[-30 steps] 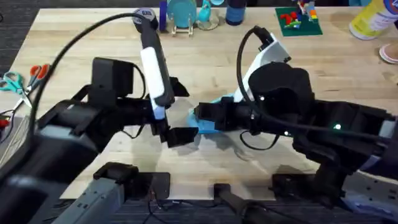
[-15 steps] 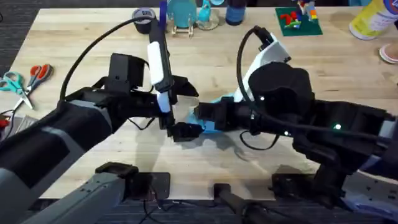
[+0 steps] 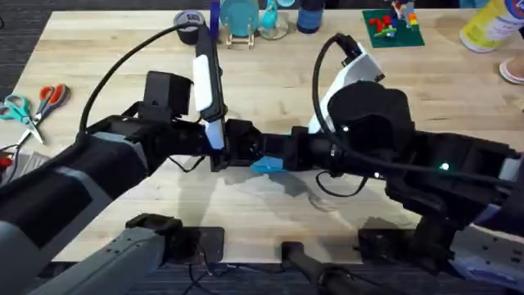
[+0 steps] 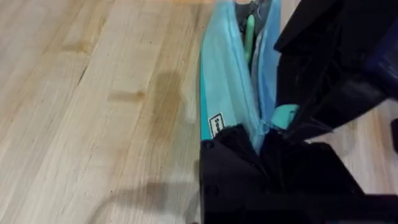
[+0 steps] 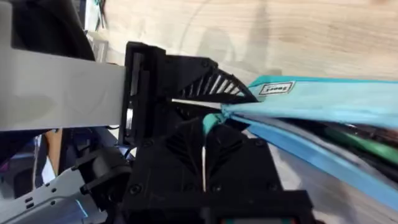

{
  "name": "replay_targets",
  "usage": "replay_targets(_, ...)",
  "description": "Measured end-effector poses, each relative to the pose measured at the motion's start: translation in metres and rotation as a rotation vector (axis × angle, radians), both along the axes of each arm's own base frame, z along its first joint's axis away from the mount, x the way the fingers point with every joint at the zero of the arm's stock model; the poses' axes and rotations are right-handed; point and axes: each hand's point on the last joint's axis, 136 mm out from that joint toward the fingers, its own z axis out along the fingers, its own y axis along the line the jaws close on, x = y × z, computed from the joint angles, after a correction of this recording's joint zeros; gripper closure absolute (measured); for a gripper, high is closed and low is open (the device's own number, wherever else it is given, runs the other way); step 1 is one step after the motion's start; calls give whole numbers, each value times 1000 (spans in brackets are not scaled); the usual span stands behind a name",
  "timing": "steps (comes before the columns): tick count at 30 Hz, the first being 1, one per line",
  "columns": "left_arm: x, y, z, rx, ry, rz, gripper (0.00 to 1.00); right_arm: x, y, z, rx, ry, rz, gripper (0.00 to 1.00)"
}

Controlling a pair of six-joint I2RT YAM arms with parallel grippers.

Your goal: Unzip the bag, pick up the pens from the table one at a time and place them inside, then zip the bag closed.

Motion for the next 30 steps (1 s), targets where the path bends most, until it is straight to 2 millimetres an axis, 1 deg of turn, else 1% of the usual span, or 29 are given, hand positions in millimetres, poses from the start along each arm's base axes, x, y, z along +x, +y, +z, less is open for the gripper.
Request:
replay_targets(12, 0, 0, 0, 0, 1, 0, 957, 4, -2, 0, -3, -5, -13, 971)
replay_targets(19, 1, 0, 0, 2, -3, 2, 957, 16, -19, -5, -30, 5, -54, 971)
replay_targets(25, 1, 0, 0, 2, -7, 2, 958, 25, -30, -3, -54, -38, -49, 970)
replay_targets(30, 2, 1, -1, 7, -7, 5, 958, 30, -42, -8, -101, -57, -43, 970)
